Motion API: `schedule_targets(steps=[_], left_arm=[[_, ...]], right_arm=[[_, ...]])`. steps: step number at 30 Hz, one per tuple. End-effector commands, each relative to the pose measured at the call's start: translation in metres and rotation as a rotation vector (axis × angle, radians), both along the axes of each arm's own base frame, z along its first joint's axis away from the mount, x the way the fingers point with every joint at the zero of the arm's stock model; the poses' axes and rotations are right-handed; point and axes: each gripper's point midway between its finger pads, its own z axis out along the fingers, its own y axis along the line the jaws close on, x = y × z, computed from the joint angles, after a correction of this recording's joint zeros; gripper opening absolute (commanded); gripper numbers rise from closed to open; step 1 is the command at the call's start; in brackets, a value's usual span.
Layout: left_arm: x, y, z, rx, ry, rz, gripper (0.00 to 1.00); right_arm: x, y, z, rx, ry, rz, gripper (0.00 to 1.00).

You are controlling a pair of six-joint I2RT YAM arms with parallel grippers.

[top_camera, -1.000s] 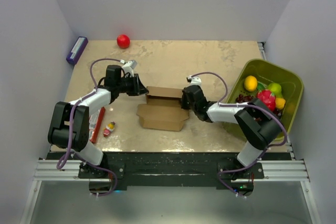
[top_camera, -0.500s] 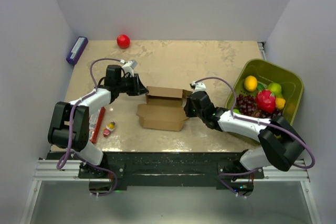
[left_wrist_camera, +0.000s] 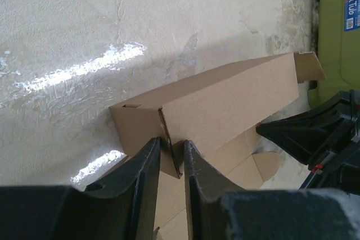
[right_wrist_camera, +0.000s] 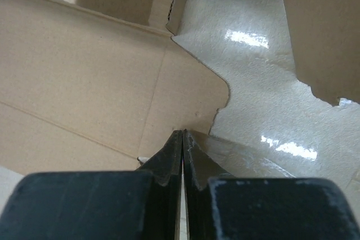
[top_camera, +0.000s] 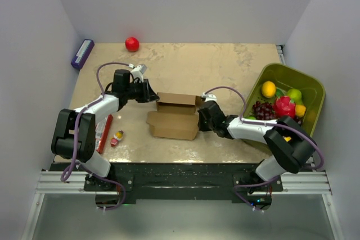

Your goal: Fold the paper box

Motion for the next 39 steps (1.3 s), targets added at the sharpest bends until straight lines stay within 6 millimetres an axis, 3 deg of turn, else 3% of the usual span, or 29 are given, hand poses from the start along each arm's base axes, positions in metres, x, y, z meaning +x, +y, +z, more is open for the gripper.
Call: schedule_targets(steps=[1,5,8,15,18,21,26,32,37,39], left_arm=[[0.004,0.003,0.004,0.026,-0.023,0.0,0.26],[0.004,0.003,0.004,0.025,-0.022,0.001,0.26],[0.004,0.004,0.004,0.026,-0.022,0.002,0.26],[0.004,0.004,0.003,0.03,-0.022,0.005,0.26],[0.004,0.004,0.003,0.03,-0.022,0.005,0.26],[0.004,0.004,0.005,0.029,-0.026,0.005,0.26],[0.005,0.004,0.006,0.031,-0.031,0.004,0.26],[0.005,0.005,0.007,0.035,-0.037,0.006,0.27],[0.005,0.005,0.006,0.037,-0.037,0.007,0.27],[0.006,0.006,0.006,0.04,-0.039,0.008,0.27]], right_arm=[[-0.001,-0.015,-0.015,-0.094,0.042,-0.066,0.01],[-0.004,-0.013,-0.017,-0.081,0.052,-0.058,0.01],[0.0,-0.01,-0.002,-0.067,0.023,-0.048,0.04],[0.016,-0.008,0.082,-0.023,-0.119,-0.038,0.43],[0.017,-0.011,0.109,-0.008,-0.16,-0.038,0.56],[0.021,-0.02,0.118,-0.051,-0.175,-0.065,0.62],[0.039,-0.044,0.112,-0.132,-0.174,-0.135,0.63],[0.056,-0.057,0.101,-0.131,-0.173,-0.15,0.69],[0.058,-0.053,0.085,-0.129,-0.148,-0.112,0.66],[0.057,-0.053,0.075,-0.141,-0.134,-0.105,0.6]])
